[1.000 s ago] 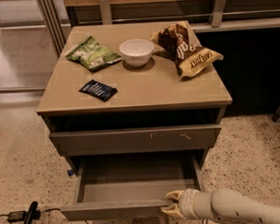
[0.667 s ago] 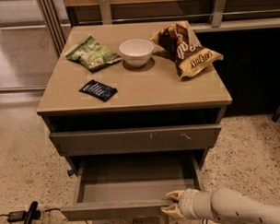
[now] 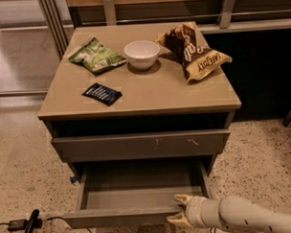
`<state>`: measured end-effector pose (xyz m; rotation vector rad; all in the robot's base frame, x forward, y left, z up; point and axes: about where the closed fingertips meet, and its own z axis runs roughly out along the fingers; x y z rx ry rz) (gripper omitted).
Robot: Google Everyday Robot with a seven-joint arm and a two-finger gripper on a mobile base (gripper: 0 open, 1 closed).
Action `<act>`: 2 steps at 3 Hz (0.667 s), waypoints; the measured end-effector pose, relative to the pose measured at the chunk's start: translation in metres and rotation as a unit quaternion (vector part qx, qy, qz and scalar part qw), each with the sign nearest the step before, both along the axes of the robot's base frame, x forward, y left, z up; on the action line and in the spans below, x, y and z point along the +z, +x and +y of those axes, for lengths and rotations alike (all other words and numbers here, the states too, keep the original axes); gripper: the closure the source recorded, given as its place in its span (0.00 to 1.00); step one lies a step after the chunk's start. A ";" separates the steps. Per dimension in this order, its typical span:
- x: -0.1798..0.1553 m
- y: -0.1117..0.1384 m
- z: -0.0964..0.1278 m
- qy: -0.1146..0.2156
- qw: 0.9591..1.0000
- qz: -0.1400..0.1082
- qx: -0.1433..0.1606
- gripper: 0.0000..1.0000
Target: Open middle drawer
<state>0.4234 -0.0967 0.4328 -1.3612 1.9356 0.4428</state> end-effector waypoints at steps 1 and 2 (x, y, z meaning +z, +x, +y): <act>0.000 0.000 0.000 0.000 1.000 0.000 0.000 0.00; 0.000 0.000 0.000 0.000 1.000 0.000 0.000 0.00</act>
Offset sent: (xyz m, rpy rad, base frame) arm 0.0000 0.0000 0.0000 0.0000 0.0000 0.0000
